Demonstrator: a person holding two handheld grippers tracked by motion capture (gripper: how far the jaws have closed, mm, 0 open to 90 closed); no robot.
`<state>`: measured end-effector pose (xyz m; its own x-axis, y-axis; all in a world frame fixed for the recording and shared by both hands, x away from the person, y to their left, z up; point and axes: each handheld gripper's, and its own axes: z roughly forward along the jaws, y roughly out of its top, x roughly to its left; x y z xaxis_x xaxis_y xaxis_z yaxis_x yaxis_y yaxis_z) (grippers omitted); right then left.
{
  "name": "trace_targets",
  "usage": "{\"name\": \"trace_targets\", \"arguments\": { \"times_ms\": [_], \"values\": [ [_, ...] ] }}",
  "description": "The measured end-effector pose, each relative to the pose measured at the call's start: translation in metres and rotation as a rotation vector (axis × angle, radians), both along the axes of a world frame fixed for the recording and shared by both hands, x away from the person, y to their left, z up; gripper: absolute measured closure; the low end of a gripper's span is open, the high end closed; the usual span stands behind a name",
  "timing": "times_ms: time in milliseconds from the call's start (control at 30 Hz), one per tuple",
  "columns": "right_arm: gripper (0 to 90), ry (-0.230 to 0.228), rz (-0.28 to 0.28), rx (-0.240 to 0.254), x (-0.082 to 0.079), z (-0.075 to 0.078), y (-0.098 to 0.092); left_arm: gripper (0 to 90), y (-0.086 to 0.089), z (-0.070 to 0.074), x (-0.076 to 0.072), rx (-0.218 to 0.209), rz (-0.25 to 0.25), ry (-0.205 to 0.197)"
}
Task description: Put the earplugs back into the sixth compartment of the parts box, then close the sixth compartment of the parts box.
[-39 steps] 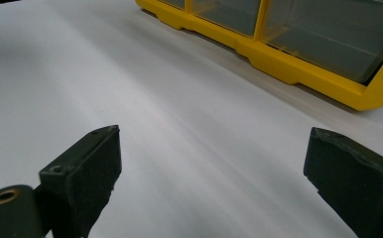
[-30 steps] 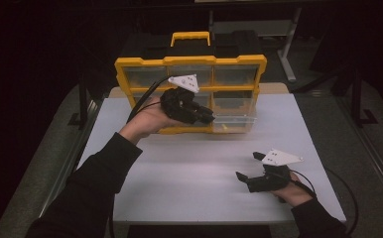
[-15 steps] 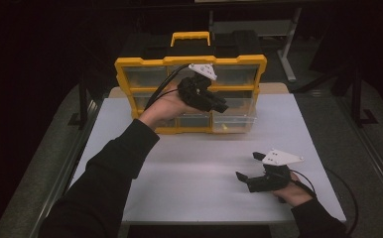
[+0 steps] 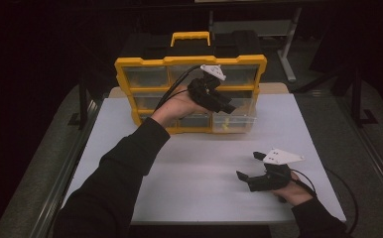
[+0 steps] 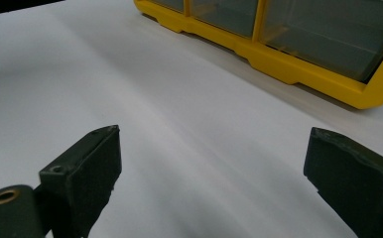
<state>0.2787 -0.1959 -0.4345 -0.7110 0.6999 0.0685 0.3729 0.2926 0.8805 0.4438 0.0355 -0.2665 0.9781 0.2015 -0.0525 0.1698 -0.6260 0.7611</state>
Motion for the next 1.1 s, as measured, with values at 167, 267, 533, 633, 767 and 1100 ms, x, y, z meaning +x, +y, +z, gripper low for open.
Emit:
{"name": "trace_targets", "arguments": {
  "times_ms": [167, 267, 533, 633, 767, 1100],
  "values": [
    [7.4, -0.001, -0.004, 0.002, -0.001, 0.0, -0.002, 60.3, 0.002, 0.007, -0.007, -0.013, 0.005, -0.001],
    [7.3, -0.001, -0.005, 0.002, -0.001, 0.0, -0.001, 65.8, 0.003, 0.014, -0.014, -0.03, -0.002, -0.005],
    [7.4, -0.001, -0.011, 0.001, 0.0, 0.0, -0.002, 76.8, 0.001, 0.026, -0.037, -0.032, -0.037, 0.01],
    [7.3, -0.001, -0.011, 0.0, 0.0, 0.0, -0.001, 80.1, -0.001, 0.027, -0.046, -0.024, -0.047, 0.011],
    [7.4, 0.0, -0.006, -0.003, 0.001, -0.001, -0.001, 84.1, -0.003, 0.024, -0.054, -0.026, -0.045, 0.009],
    [7.4, -0.001, -0.006, -0.002, -0.001, 0.0, -0.002, 89.7, -0.004, 0.003, -0.055, -0.007, -0.034, 0.031]
  ]
}}
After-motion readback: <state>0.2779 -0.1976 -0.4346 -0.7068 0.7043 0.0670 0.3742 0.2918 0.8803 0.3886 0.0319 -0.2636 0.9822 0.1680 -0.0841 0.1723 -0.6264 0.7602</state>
